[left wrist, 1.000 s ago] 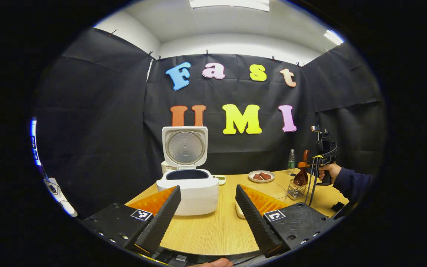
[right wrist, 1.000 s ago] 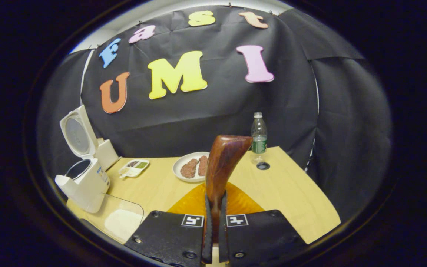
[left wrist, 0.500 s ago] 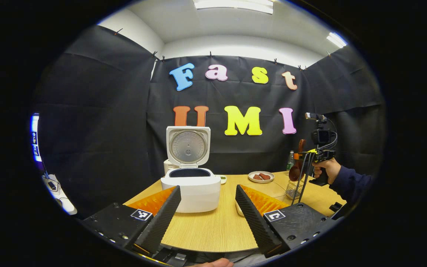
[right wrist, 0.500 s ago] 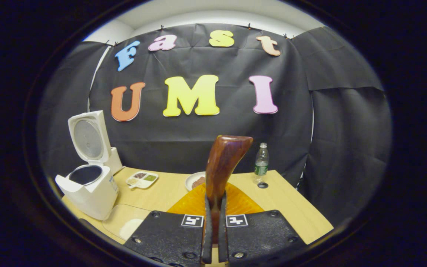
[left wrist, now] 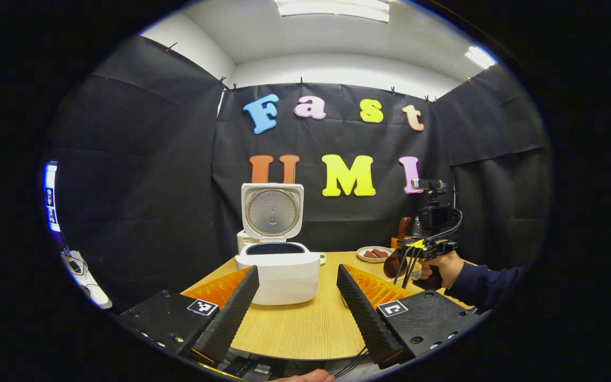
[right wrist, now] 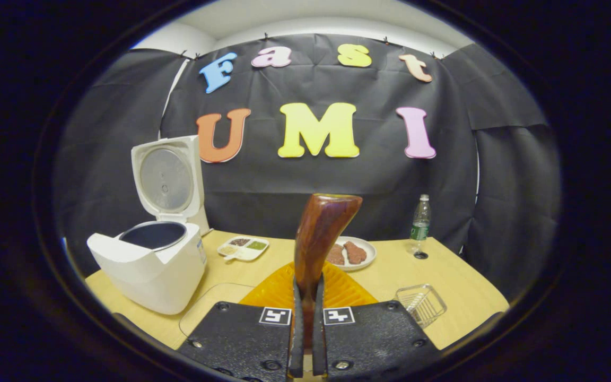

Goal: Close the left gripper, press the button to open the rice cooker; take a wooden spoon from the chopstick holder with the right hand, scoop a spoonful of rice and pour it into the rice cooker, then put the wooden spoon back into the chopstick holder.

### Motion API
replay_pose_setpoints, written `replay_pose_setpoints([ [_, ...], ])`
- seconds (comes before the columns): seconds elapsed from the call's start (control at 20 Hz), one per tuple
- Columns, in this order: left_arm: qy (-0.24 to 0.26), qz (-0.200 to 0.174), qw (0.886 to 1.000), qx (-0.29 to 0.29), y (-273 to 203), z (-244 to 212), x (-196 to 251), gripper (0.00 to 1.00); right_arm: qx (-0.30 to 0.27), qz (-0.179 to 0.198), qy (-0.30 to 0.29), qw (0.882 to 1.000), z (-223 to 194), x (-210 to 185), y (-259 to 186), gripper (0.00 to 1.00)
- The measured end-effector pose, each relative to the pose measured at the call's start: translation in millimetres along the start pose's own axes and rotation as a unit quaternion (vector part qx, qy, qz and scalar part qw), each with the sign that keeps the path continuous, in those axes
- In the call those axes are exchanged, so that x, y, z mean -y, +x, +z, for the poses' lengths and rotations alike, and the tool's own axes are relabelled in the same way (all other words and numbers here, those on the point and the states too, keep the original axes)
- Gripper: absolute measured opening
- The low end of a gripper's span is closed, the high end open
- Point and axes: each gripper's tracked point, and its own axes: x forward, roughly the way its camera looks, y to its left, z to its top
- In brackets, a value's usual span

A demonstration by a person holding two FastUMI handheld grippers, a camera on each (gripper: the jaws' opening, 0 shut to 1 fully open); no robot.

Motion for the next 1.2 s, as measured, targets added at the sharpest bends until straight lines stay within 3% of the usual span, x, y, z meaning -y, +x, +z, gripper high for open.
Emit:
replay_pose_setpoints([
  [0.25,0.012,-0.002,1.0,-0.003,-1.9,-3.8,0.1,0.94,-0.032,-0.045,0.009,0.998,-44.2,6.7,20.1,0.09],
  [0.45,0.012,-0.002,1.0,-0.008,-3.2,-3.6,0.2,0.94,-0.077,0.02,0.085,0.993,-63.1,-27.3,21.5,0.09],
  [0.7,0.011,-0.009,1.0,-0.009,-3.0,-6.9,4.6,0.94,-0.108,0.041,0.142,0.983,-63.4,-28.0,19.7,0.09],
  [0.9,0.018,-0.012,1.0,-0.013,0.9,-6.3,10.6,0.94,-0.138,0.069,0.241,0.958,-67.3,-24.6,21.0,0.08],
  [1.2,0.025,-0.004,1.0,-0.018,19.6,-2.0,6.3,0.94,-0.154,0.106,0.337,0.923,-59.0,-22.6,23.4,0.08],
])
